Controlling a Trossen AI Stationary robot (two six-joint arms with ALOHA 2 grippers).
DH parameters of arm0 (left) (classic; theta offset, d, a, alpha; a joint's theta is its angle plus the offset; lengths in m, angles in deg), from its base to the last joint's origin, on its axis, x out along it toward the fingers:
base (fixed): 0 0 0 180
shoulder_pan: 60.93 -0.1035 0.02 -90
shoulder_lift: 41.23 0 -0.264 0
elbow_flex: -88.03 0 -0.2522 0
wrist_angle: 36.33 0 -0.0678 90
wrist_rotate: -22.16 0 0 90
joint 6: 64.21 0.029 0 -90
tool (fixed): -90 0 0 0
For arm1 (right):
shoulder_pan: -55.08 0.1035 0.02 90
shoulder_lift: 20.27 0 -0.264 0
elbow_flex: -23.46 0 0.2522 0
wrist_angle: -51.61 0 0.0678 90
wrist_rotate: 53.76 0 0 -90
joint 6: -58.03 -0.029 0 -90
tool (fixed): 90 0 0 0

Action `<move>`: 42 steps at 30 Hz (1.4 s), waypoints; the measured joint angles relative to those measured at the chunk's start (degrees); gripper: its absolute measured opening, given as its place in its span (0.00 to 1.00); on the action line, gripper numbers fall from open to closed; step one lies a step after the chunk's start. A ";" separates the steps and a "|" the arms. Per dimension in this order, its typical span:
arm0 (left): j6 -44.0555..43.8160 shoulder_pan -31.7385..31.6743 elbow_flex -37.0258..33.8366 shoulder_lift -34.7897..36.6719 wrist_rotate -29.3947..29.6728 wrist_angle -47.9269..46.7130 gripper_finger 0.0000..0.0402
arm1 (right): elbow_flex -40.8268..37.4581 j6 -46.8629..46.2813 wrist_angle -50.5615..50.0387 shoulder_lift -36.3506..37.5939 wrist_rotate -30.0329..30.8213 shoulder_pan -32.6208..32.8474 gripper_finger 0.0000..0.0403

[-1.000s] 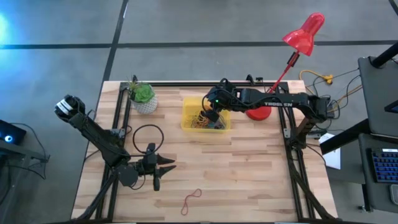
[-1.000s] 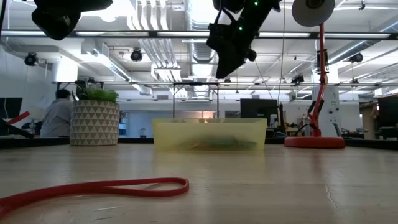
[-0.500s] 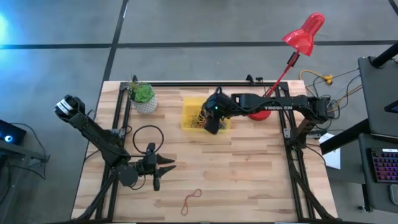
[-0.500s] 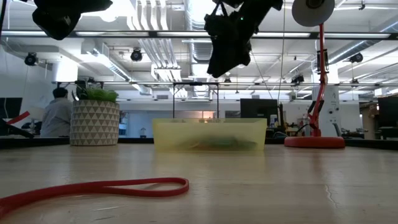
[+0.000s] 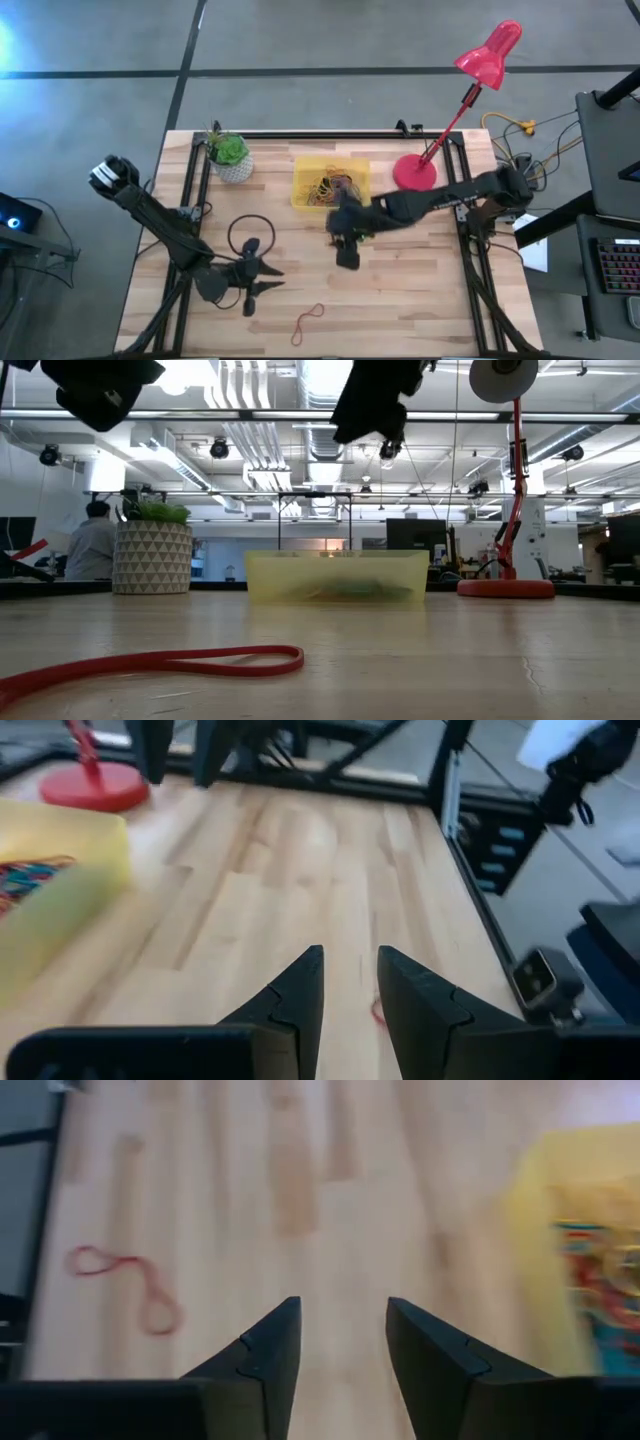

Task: Pick and place rubber bands into bin
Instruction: Put the red rubber band into the yellow bin

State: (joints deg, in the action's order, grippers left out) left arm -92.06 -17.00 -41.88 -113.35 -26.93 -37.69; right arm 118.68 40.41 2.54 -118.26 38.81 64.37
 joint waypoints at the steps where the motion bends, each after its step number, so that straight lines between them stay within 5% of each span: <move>1: 0.03 -0.10 0.04 -0.51 -1.07 -0.01 0.20 | -0.18 -0.95 0.72 0.00 0.00 1.16 0.34; 10: 1.06 -3.12 1.84 -7.51 -19.94 0.20 0.20 | -2.87 -12.69 6.37 0.00 1.18 11.12 0.31; 16: 6.86 -5.85 7.29 -16.06 -28.75 0.11 0.20 | -4.97 -21.94 7.25 0.00 7.98 17.15 0.29; 29: -3.15 -9.21 21.86 -27.79 -32.79 -15.43 0.20 | -6.78 -32.64 6.51 -0.02 18.94 26.89 0.28; 42: -8.61 -9.45 42.76 -40.54 -30.33 -38.40 0.20 | -7.11 -32.33 -1.63 -0.02 20.19 32.51 0.25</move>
State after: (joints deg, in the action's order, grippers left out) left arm -100.67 -26.45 0.88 -153.89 -57.26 -76.09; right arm 111.56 8.08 0.91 -118.28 59.00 96.88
